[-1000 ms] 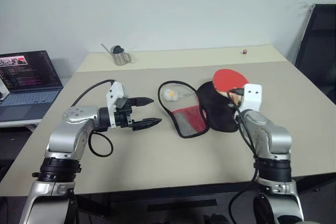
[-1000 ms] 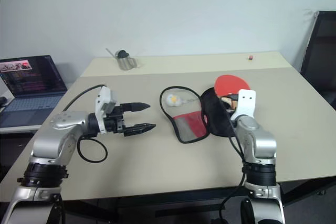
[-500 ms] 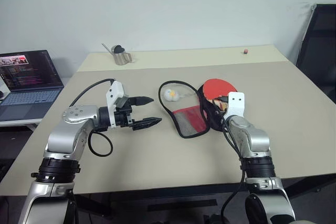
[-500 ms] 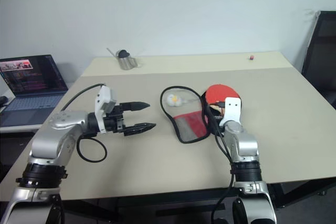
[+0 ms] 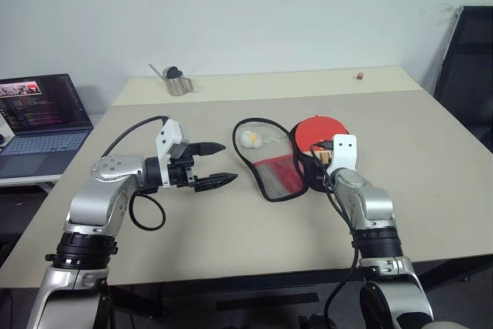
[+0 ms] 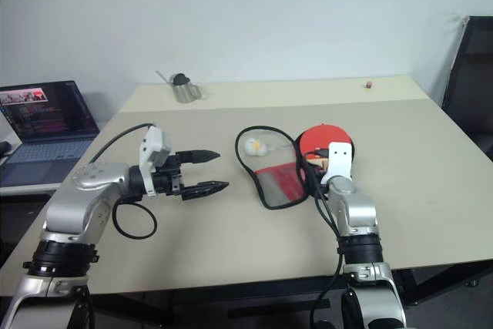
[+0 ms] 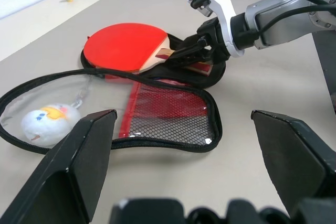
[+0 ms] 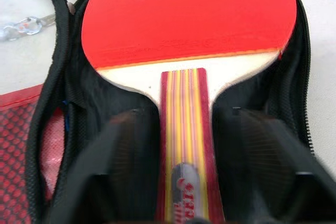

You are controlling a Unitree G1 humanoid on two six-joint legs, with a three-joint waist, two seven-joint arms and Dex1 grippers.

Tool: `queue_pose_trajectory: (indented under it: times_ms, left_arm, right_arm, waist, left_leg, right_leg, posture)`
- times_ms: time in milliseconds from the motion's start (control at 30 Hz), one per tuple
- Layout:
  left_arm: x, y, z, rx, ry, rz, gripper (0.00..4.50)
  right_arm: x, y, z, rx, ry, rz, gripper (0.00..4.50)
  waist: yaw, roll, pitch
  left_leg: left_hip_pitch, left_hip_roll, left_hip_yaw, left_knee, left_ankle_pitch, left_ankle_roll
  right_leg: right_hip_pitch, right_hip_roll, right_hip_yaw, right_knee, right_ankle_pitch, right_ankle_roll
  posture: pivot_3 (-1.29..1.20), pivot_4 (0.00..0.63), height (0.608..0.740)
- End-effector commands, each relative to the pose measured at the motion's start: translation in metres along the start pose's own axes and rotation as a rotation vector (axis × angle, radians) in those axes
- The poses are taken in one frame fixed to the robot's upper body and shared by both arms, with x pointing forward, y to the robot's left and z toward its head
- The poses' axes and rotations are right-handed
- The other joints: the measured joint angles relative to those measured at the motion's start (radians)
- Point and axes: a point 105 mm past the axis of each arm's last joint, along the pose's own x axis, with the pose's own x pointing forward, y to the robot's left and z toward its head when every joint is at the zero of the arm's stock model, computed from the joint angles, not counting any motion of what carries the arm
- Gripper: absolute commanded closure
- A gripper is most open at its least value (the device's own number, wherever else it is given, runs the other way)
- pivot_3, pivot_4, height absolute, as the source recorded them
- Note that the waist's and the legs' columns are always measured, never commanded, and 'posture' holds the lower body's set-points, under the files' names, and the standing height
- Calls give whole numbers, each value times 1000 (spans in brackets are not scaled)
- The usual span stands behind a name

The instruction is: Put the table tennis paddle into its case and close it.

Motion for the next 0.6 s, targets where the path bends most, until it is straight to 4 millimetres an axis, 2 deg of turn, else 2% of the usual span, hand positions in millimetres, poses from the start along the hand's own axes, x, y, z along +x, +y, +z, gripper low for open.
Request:
queue_pose_trajectory:
  times_ms: [33,233,400,600]
  left_arm:
    - [-3,1,12,46,-27,13,0]
    - [-3,2,11,40,-30,21,0]
    - [-3,3,10,38,-31,24,0]
    - [-1,4,10,39,-33,25,0]
  right_arm:
    - [-6,6,13,-15,-52,19,16]
    - [-13,4,18,-27,-74,47,16]
    - [-14,-3,8,-46,-55,37,16]
    - [-11,0,1,-73,-47,45,16]
  waist:
    - [0,0,0]
    - [0,0,0]
    - [0,0,0]
    - [0,0,0]
  left_leg:
    - [0,0,0,0,0,0]
    - [0,0,0,0,0,0]
    - [0,0,0,0,0,1]
    - [0,0,0,0,0,1]
  right_leg:
    - [0,0,0,0,0,0]
    - [0,0,0,0,0,0]
    - [0,0,0,0,0,0]
    - [0,0,0,0,0,0]
  posture:
    - [0,150,740]
    - [0,150,740]
    - [0,150,740]
    - [0,150,740]
